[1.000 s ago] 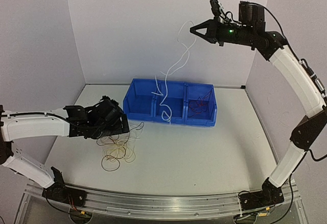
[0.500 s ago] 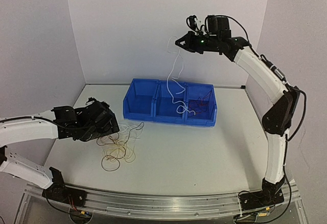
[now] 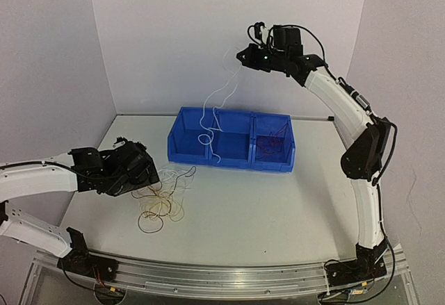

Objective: Untangle the cables

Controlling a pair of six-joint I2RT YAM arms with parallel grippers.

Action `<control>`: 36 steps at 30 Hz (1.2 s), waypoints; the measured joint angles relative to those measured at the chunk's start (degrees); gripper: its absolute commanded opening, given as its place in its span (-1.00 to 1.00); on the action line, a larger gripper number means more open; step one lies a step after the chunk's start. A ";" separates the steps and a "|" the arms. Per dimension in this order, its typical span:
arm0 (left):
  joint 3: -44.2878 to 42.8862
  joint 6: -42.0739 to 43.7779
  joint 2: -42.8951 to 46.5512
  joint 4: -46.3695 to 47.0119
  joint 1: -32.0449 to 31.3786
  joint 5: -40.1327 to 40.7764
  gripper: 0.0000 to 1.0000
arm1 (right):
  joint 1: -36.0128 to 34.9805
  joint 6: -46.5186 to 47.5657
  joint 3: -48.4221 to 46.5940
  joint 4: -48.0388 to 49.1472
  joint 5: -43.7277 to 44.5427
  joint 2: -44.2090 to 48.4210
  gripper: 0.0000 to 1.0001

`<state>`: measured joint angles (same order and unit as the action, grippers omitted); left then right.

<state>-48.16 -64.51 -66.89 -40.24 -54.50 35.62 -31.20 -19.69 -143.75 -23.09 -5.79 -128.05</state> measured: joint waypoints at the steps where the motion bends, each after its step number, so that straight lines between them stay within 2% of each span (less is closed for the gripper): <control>1: 0.19 -0.11 0.20 -0.14 0.05 -0.04 0.99 | 0.00 0.24 -0.01 0.41 0.59 0.00 -1.00; 11: 1.51 -1.53 1.68 -0.35 0.42 0.00 0.99 | 0.00 4.77 0.71 3.32 6.65 -0.26 -1.00; 20: 1.51 -1.48 1.35 -0.35 0.83 -0.02 0.99 | 0.04 7.04 2.34 6.33 8.18 -3.63 -1.00; 36: 1.90 -1.64 1.50 -0.73 0.84 -1.37 0.99 | 0.25 6.72 19.07 10.33 14.99 -5.62 -1.00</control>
<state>-46.26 -66.15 -65.39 -40.98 -53.66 34.25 -30.95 -12.97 -124.68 -12.76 9.21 -133.66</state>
